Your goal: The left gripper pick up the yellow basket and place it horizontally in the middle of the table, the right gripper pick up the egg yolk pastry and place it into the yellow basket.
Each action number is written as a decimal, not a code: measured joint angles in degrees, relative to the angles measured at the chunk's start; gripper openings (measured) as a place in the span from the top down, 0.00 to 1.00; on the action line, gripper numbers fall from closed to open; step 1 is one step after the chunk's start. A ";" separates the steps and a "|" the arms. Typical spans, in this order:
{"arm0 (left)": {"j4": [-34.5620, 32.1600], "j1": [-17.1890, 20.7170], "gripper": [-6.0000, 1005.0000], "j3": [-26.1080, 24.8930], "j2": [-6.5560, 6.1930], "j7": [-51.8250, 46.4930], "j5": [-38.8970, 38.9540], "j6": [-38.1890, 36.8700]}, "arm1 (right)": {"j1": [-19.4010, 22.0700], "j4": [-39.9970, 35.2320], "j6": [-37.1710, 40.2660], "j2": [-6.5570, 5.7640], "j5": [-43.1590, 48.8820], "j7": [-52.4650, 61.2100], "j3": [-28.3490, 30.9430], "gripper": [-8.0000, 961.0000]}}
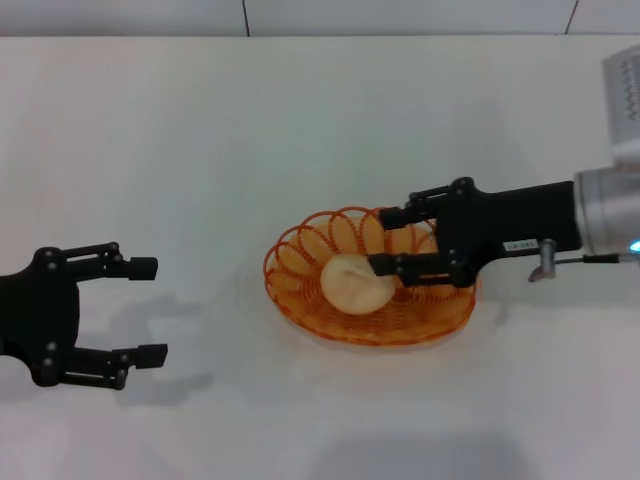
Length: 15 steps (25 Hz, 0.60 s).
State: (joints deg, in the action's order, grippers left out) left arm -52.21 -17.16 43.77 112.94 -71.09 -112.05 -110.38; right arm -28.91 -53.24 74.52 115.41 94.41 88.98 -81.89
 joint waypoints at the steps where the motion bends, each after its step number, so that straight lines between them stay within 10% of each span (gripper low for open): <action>1: 0.00 -0.08 0.12 0.00 0.00 0.01 0.02 0.00 | 0.56 0.09 0.95 -0.10 0.13 -0.83 1.11 0.55; 15: 0.52 -0.57 0.12 -0.15 -0.46 -0.03 -0.65 0.96 | 3.26 13.02 17.30 -4.78 0.64 -18.16 16.80 0.20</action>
State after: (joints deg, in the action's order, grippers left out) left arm -51.69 -17.73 43.61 112.48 -71.12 -112.69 -109.42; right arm -25.65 -40.22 91.82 110.62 95.04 70.82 -65.09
